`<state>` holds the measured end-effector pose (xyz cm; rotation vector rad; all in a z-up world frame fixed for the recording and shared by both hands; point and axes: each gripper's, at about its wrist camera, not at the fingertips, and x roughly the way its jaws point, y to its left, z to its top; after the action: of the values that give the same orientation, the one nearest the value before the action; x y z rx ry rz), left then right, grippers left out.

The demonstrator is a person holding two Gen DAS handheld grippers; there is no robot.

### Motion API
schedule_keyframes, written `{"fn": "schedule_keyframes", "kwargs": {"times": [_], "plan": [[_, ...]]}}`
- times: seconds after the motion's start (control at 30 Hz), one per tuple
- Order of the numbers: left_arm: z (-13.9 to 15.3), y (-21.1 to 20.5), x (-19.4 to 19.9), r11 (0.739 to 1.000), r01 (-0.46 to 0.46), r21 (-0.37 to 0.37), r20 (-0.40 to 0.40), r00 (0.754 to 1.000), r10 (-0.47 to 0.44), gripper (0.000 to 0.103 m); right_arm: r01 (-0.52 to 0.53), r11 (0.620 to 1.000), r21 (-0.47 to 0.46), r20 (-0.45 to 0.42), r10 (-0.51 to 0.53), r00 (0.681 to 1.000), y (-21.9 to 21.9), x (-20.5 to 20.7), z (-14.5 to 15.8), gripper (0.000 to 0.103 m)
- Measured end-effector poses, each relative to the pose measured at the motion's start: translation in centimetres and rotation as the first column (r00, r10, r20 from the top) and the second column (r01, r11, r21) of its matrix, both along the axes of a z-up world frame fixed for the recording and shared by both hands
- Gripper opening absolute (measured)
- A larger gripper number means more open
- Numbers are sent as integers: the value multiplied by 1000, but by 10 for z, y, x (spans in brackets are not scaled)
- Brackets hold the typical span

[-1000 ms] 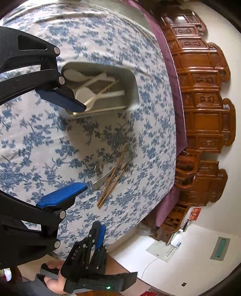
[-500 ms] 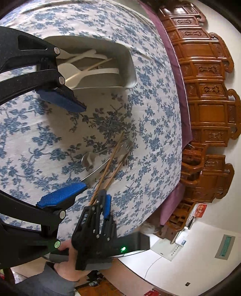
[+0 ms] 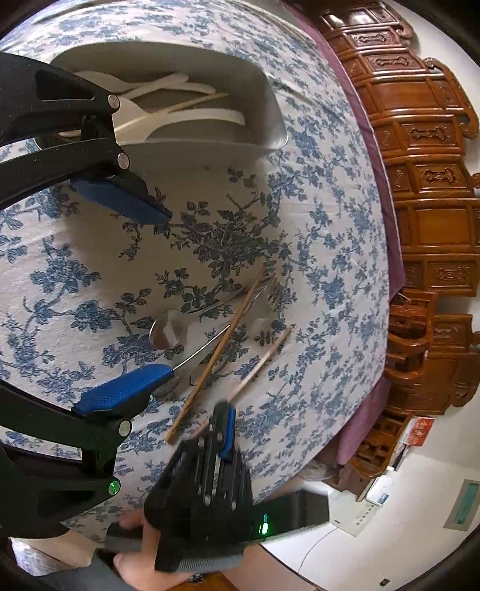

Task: Organize utensils
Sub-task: 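Move both tools back to the pile and grasp a chopstick with the right tool, then grasp a steel spoon with the left tool while the right tool holds the chopstick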

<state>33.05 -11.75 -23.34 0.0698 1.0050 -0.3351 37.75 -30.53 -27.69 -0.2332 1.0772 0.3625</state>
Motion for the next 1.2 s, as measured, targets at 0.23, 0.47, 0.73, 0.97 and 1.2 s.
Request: {"fn": "schedule_keyframes", "kwargs": {"times": [0.23,0.47,0.73,0.97,1.2], "plan": [[-21,-16,24,1000,-7,17,-61,998,8,56,23,999,26,27,-23,999,-28,-13,-2,6],[-37,-31,51,998,-20,57,-126,992,27,46,35,998,46,65,-37,997,-31,-18,-3,7],[-45,-39,61,987,-12,158,-156,987,37,29,38,999,28,82,-40,996,-28,-20,-4,7],[-44,-26,62,986,-15,165,-168,985,43,4,40,999,25,83,-42,996,-27,-20,-3,7],[-42,-13,61,982,-29,186,-155,986,58,0,52,999,17,74,-53,996,-27,-20,-3,6]]}}
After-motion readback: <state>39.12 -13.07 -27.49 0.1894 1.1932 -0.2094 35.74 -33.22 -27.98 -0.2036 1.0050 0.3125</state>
